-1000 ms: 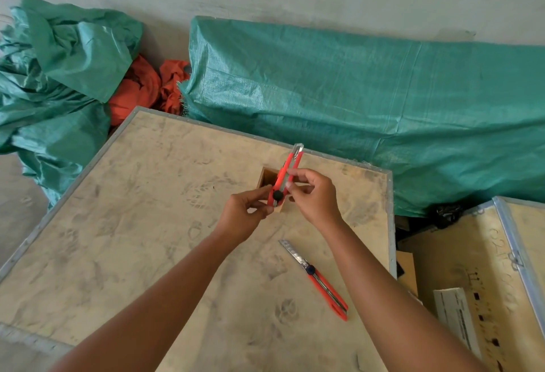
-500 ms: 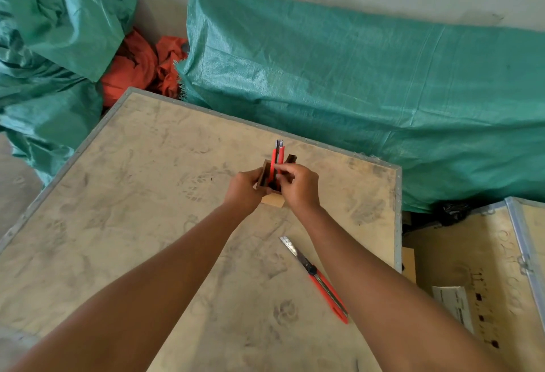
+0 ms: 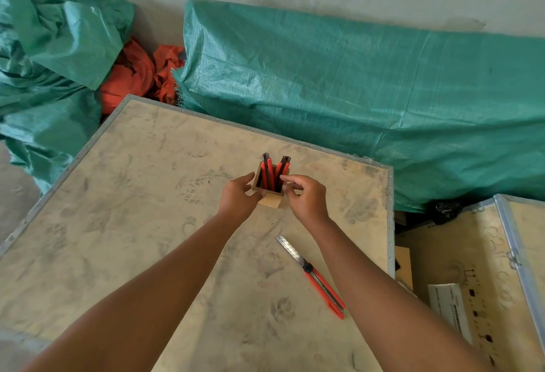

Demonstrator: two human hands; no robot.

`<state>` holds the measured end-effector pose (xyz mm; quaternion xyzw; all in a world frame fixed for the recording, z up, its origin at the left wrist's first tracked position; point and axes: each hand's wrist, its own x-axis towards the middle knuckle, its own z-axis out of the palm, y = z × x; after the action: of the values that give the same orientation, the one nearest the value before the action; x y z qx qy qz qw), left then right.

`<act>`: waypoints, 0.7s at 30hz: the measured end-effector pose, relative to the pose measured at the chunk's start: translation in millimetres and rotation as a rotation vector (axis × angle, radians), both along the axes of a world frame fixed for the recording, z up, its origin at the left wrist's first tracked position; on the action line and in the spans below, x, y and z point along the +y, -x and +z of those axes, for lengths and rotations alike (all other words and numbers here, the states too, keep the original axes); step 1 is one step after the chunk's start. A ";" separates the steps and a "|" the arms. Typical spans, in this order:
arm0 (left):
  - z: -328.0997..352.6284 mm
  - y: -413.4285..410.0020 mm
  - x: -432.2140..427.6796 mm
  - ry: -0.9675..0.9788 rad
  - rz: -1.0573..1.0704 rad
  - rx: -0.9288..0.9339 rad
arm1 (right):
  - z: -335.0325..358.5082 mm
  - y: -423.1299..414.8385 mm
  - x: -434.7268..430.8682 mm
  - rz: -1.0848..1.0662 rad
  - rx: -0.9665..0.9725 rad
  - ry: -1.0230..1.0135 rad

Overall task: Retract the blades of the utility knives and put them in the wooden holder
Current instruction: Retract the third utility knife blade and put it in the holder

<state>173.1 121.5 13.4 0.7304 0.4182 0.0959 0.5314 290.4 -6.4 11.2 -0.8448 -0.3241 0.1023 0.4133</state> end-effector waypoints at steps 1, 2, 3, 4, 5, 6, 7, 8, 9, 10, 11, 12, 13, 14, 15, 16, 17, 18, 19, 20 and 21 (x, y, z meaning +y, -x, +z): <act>1.2 4.7 -3.0 -0.038 0.039 0.009 | 0.3 0.1 -9.4 0.000 0.004 0.007; 2.5 10.7 -8.1 -0.082 0.086 0.002 | 0.4 0.7 -19.9 -0.002 0.014 0.018; 4.1 18.2 -15.8 -0.117 0.136 -0.026 | 0.1 2.0 -31.6 -0.008 0.030 0.029; 5.9 26.7 -25.9 -0.127 0.182 -0.061 | -0.8 3.8 -44.4 -0.018 0.057 0.036; 6.8 35.6 -37.8 -0.124 0.215 -0.092 | -2.3 6.1 -58.4 -0.029 0.086 0.045; 6.4 42.7 -49.9 -0.116 0.231 -0.108 | -4.7 6.9 -71.6 -0.038 0.118 0.058; 4.0 51.4 -66.6 -0.105 0.232 -0.109 | -8.7 10.3 -88.3 -0.038 0.153 0.080; 0.0 57.4 -80.1 -0.090 0.226 -0.101 | -13.3 12.3 -102.1 -0.039 0.190 0.104; -5.7 60.5 -90.9 -0.070 0.214 -0.093 | -18.4 12.9 -112.7 -0.041 0.226 0.129; -11.4 63.1 -101.5 -0.052 0.196 -0.086 | -23.7 15.1 -122.7 -0.043 0.256 0.154; -16.5 62.4 -108.5 -0.043 0.173 -0.081 | -27.0 16.5 -128.4 -0.048 0.281 0.175; -21.0 60.5 -114.0 -0.041 0.144 -0.072 | -30.3 18.4 -132.6 -0.049 0.305 0.196; -24.8 57.0 -117.9 -0.047 0.115 -0.058 | -33.0 20.5 -135.2 -0.038 0.325 0.219; -29.1 52.6 -122.5 -0.060 0.088 -0.045 | -36.9 23.5 -139.0 -0.019 0.340 0.243; -33.8 47.3 -126.5 -0.082 0.057 -0.029 | -40.3 27.0 -142.1 0.001 0.353 0.273; -38.8 41.6 -129.6 -0.108 0.023 -0.010 | -43.9 30.2 -144.3 0.018 0.366 0.299; -44.7 36.4 -132.3 -0.130 -0.009 0.013 | -47.4 33.5 -146.4 0.029 0.373 0.325; -51.1 32.1 -134.9 -0.140 -0.032 0.035 | -51.7 36.6 -148.3 0.037 0.383 0.340; -58.0 28.9 -137.2 -0.136 -0.043 0.052 | -55.4 39.1 -149.3 0.049 0.390 0.352; -65.0 27.2 -139.8 -0.124 -0.048 0.066 | -58.1 41.5 -150.0 0.065 0.394 0.359; -72.1 26.1 -142.7 -0.115 -0.054 0.082 | -60.1 43.0 -150.6 0.084 0.386 0.367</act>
<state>147.0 -21.2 -58.8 0.7741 0.4135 0.0754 0.4733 247.4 -157.0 -48.9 -0.8564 -0.2500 0.3354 0.3027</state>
